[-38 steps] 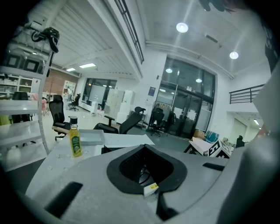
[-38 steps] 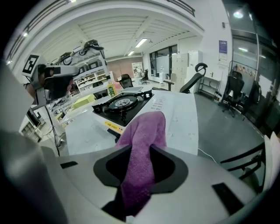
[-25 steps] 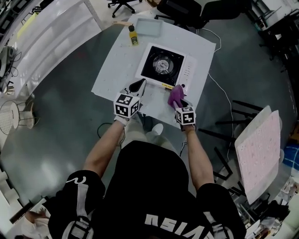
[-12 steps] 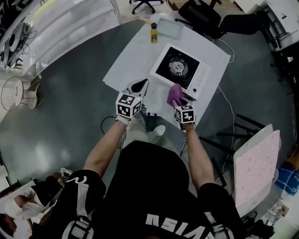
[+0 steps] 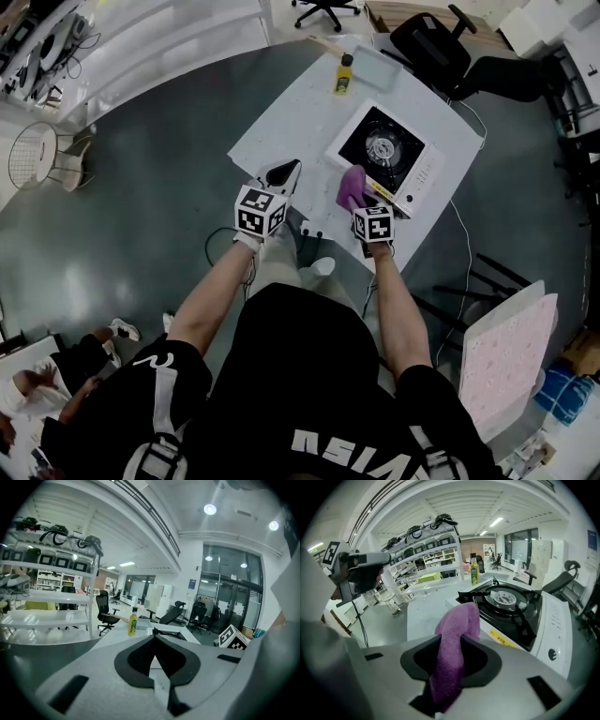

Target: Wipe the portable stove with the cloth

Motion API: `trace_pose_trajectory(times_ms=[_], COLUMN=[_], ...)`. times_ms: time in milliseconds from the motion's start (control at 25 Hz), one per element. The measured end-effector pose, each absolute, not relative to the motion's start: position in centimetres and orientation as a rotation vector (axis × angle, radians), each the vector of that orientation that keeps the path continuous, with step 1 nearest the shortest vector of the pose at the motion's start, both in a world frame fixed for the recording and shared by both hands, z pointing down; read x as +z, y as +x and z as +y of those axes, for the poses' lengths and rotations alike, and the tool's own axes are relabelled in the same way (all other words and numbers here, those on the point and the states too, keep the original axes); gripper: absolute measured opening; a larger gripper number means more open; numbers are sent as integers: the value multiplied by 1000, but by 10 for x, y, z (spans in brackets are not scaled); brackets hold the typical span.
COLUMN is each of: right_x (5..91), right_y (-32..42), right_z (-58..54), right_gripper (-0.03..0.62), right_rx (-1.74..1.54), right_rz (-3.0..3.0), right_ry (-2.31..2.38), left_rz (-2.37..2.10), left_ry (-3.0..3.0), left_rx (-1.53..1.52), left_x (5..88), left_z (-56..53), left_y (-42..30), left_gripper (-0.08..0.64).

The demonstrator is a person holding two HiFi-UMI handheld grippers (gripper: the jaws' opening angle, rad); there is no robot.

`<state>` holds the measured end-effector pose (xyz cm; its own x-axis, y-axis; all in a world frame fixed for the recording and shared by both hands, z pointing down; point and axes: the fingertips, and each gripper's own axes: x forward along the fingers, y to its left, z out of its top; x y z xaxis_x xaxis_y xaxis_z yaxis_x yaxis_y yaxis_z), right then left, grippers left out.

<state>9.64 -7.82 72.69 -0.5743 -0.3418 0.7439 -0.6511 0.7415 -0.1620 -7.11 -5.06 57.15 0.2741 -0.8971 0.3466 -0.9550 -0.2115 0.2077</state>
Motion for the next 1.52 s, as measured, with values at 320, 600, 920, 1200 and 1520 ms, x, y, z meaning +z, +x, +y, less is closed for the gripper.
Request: trace_pose_trajectory(times_ms=[320,600,920,1200,1520], right_x=[728,726,712,712,710], right_y=[53,20,-14,-41,-53], right_z=[-81,-83,-106,-141,-197], right_gripper=[112,112,112,112,112], right_rx=[526,517,541,587,670], right_rz=[-2228,-2232,-2258,-2240,-2166], right_ry=[680,650,710,806,989], left_rz=[-1709,-1716,-1693,-1635,-1499], left_ry=[2150,2133,2144,2192,2287], left_rx=[195,184,202,234,259], left_x=[573,575,575,574,576], left_z=[-49,-50,-68,-108,-183], left_y=[-104,-130,-153,-172,-183], left_gripper=[3,3,3,3,3])
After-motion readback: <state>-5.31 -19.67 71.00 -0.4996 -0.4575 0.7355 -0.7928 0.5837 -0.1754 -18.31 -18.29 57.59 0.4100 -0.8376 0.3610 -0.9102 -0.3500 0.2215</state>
